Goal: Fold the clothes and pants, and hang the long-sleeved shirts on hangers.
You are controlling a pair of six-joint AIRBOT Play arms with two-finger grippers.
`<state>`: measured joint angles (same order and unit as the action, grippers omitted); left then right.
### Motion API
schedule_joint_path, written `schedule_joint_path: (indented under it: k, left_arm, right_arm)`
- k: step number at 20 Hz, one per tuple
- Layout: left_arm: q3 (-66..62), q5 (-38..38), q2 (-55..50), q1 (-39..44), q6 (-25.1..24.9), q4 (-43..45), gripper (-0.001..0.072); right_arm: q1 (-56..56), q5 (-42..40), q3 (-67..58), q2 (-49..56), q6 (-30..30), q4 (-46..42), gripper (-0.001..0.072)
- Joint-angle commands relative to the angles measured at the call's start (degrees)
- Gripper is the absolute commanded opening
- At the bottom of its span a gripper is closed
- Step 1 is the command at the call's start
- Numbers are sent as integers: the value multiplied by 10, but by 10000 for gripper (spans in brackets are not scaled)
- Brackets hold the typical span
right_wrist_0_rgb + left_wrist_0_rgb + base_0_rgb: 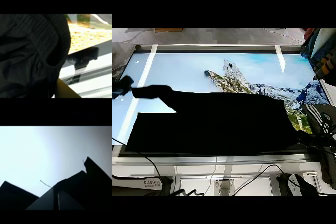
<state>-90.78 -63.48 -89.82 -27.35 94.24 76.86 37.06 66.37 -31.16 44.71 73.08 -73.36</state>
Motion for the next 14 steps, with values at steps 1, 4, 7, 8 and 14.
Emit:
schedule_joint_path:
  k: [1,4,7,8,14]
  left_arm:
    - [0,-83,-13,-14,-45,45,14]
    - [0,-3,-22,-13,-61,46,13]
    - [0,106,-25,-13,-61,45,13]
    - [0,142,-25,-9,-64,43,14]
    - [0,272,-26,16,-204,42,14]
  right_arm:
    - [0,0,0,-1,0,0,20]
    - [0,0,0,-1,-1,0,21]
    - [0,0,0,0,-1,0,21]
    - [0,-3,0,0,-1,-1,21]
    - [0,-30,0,0,0,0,20]
